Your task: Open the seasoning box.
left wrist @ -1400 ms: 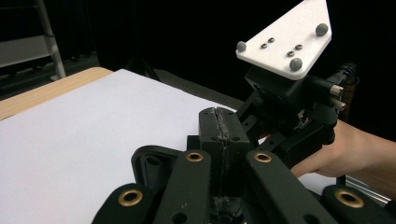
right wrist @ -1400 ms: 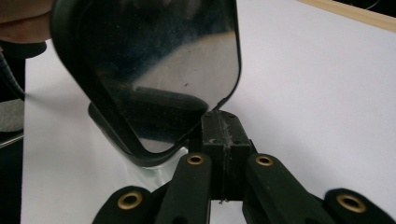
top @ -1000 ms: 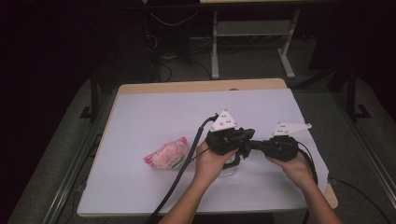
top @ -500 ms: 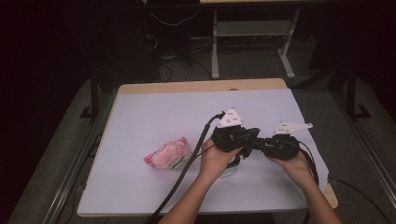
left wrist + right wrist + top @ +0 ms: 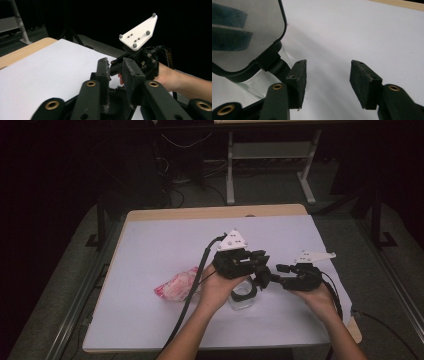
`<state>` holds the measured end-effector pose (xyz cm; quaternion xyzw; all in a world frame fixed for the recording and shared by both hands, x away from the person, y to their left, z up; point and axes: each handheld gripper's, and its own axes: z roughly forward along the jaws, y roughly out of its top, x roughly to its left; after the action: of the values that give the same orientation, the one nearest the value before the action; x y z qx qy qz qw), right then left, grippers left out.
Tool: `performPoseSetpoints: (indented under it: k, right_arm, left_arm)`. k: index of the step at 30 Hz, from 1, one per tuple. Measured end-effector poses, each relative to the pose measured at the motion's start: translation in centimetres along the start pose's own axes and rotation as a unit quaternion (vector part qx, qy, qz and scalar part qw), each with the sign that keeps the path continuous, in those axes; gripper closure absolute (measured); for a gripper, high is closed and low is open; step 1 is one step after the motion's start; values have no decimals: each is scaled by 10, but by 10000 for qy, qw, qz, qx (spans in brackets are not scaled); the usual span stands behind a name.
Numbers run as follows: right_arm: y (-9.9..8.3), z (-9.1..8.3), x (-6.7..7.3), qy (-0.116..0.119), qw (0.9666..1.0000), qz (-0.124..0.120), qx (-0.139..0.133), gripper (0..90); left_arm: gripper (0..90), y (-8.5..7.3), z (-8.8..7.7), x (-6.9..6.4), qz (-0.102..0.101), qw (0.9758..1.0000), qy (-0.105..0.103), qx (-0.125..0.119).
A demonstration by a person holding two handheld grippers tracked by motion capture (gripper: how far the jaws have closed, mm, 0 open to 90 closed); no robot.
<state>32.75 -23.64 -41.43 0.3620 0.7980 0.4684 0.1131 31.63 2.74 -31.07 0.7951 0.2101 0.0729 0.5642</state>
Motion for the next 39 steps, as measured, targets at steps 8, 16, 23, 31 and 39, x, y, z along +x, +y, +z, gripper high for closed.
performPoseSetpoints:
  k: [8,16,23,31,39]
  right_arm:
    - [-1,-1,-2,-18,10000,36,-30,389]
    - [-2,-5,0,-23,10000,64,4,371]
    - [-4,-7,3,-118,9999,94,48,353]
    - [-12,-18,13,-275,9996,77,60,349]
    - [-23,-26,13,-366,9992,136,42,347]
  left_arm:
    - [569,13,-33,5,135,9996,56,220]
    - [454,11,-64,17,240,9987,193,407]
    - [399,0,-92,31,231,9986,275,382]
    - [366,-16,-119,43,176,9986,369,321]
    - [365,-30,-141,47,125,9977,608,264]
